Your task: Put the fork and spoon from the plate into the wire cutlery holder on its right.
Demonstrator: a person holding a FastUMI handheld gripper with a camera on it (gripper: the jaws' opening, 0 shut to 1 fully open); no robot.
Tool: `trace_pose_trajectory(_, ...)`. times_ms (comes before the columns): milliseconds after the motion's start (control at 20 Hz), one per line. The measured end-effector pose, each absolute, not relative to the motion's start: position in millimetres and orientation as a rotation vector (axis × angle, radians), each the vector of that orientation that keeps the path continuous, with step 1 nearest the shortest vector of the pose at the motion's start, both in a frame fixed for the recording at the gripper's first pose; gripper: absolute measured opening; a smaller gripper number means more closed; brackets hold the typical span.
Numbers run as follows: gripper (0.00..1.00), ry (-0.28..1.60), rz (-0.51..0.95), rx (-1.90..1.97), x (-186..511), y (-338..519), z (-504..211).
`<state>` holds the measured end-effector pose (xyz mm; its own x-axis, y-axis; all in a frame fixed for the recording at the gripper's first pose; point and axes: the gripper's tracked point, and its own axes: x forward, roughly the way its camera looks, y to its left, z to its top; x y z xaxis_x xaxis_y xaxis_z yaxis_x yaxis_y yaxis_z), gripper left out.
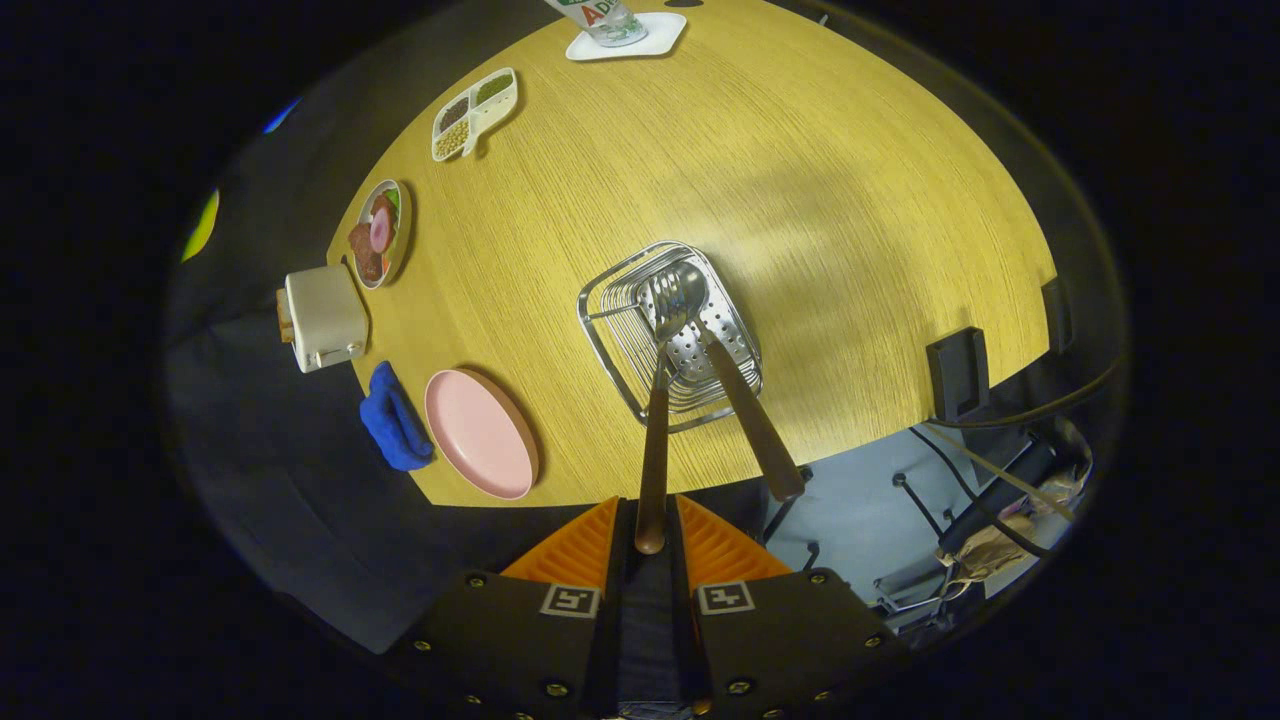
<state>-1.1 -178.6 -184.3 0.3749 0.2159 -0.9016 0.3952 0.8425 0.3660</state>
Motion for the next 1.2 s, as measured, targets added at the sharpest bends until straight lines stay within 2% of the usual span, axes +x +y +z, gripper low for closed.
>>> trace_pose_trajectory(200,0.21,1.161,-0.137,0.609,-4,-181,-180)
trace_pose_trajectory(500,0.21,0.961,-0.174,0.529,11,-195,-152)
trace_pose_trajectory(850,0.21,0.586,-0.223,0.340,27,-205,-86)
trace_pose_trajectory(1200,0.21,0.110,-0.312,0.034,30,-176,7)
